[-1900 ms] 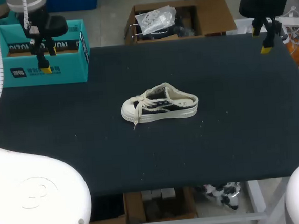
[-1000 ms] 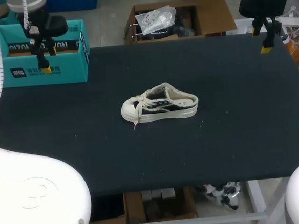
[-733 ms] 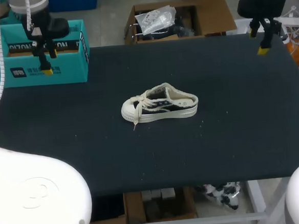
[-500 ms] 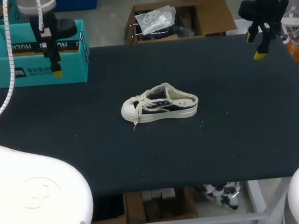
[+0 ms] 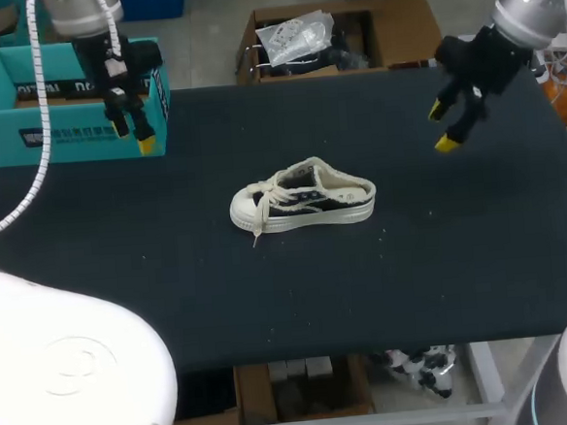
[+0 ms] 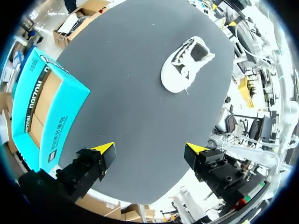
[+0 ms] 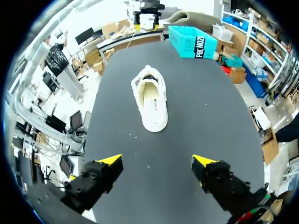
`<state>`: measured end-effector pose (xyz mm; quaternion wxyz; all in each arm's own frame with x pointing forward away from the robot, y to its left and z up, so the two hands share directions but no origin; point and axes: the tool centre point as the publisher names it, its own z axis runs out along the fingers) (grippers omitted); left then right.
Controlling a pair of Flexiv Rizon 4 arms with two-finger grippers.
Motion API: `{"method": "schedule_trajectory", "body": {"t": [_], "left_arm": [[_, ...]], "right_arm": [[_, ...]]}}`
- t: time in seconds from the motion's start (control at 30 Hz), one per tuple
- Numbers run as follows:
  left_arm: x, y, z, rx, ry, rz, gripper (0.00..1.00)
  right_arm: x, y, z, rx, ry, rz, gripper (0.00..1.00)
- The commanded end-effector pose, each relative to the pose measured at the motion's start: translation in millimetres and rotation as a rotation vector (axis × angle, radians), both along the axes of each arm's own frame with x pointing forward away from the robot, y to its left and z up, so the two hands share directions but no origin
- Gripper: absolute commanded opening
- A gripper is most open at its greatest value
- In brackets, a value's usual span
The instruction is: Open the shoe tongue, take the insole out of the shoe, put the insole back into the shoe, and pack the shoe into the shoebox
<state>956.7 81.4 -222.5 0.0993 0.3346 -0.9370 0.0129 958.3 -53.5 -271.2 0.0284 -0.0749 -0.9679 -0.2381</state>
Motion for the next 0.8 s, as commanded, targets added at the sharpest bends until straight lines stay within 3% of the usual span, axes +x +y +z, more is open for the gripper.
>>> {"method": "schedule_trajectory", "body": {"t": [0.03, 0.07, 0.13, 0.63, 0.67, 0.8], "left_arm": [[-6.1, -16.8, -1.6, 0.052, -0.015, 0.074, 1.0], [-6.8, -19.6, -2.6, 0.065, -0.009, 0.083, 1.0], [-6.1, -25.2, -5.4, 0.16, -0.021, 0.099, 1.0], [-4.7, -31.0, -0.8, 0.14, -0.012, 0.11, 1.0], [-6.3, -37.0, 2.3, 0.115, -0.007, 0.143, 1.0], [-16.0, -67.1, 1.7, 0.124, 0.021, 0.377, 1.0]], "right_arm": [[-6.1, 13.6, -21.7, 0.11, -0.042, -0.041, 1.0], [-6.3, 18.9, -23.7, 0.115, -0.032, -0.057, 1.0], [-6.8, 28.6, -26.5, 0.162, -0.009, -0.085, 1.0], [-6.8, 28.6, -26.5, 0.162, -0.009, -0.085, 1.0], [-6.8, 28.6, -26.5, 0.162, -0.009, -0.085, 1.0], [-4.1, 35.4, -41.6, 0.243, -0.031, -0.107, 1.0]]}}
